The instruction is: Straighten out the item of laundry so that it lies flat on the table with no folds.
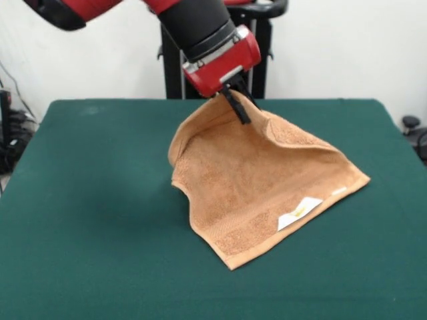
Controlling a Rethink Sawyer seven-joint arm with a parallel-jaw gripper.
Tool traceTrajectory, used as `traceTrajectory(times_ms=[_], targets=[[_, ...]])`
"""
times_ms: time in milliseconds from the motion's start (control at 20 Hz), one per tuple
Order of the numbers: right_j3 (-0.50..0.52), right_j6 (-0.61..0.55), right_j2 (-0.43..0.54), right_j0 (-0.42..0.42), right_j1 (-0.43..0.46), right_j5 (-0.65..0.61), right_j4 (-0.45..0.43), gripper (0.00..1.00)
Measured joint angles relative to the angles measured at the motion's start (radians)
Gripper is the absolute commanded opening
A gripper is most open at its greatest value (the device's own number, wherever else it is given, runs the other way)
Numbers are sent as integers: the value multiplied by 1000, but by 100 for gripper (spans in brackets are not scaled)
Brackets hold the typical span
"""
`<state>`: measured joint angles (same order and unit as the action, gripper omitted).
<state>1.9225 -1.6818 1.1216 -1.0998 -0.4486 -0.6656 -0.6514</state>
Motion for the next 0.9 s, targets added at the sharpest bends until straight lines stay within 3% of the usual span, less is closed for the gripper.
traceTrajectory(times_ms=[350,900], targets=[[0,0,-21,34,-11,0,-11,0],[-1,0,-106,82,45,21,-114,0]])
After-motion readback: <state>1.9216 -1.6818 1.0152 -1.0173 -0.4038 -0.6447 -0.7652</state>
